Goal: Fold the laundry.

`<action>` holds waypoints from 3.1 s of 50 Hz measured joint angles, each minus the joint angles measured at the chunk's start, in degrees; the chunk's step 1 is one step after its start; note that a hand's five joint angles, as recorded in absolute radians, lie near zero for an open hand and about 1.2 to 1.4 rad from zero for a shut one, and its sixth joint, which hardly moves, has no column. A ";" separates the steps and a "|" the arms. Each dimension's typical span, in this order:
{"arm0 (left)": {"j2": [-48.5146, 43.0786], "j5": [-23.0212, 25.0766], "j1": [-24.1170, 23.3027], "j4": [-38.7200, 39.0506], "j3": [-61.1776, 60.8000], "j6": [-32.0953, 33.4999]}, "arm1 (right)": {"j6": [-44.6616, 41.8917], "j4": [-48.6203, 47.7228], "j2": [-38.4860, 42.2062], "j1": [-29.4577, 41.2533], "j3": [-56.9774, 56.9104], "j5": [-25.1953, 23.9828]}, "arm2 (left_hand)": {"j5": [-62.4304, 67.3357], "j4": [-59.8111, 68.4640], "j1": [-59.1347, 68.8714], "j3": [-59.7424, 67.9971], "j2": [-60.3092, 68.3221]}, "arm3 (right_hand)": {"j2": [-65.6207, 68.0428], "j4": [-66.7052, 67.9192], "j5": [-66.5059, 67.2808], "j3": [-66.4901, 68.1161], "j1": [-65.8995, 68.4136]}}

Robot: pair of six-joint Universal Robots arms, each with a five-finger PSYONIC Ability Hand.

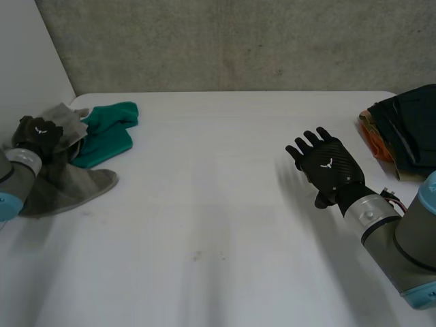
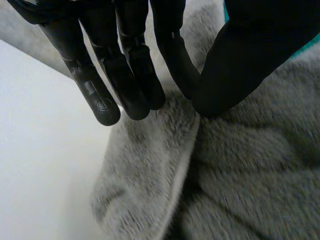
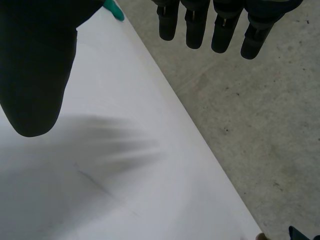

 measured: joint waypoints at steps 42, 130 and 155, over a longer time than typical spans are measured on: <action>2.03 -5.23 0.41 0.88 -0.15 -8.24 | 0.58 0.05 -0.96 -2.16 -0.87 3.83 | -49.34 -50.97 -49.87 -50.09 -50.77 | 0.00 0.00 0.00 0.00 0.00; 9.82 -8.78 -50.67 -1.14 -6.96 -17.24 | 0.17 31.08 1.15 -8.03 -10.05 -3.92 | -24.14 -26.19 -24.71 -25.12 -25.48 | 0.31 0.65 0.76 0.67 0.22; 19.48 -11.03 -49.02 -1.11 -7.04 -19.53 | 6.14 25.55 9.94 -0.48 -13.75 -3.84 | 1.02 0.92 -1.33 1.04 0.87 | 9.33 10.28 9.92 10.20 8.95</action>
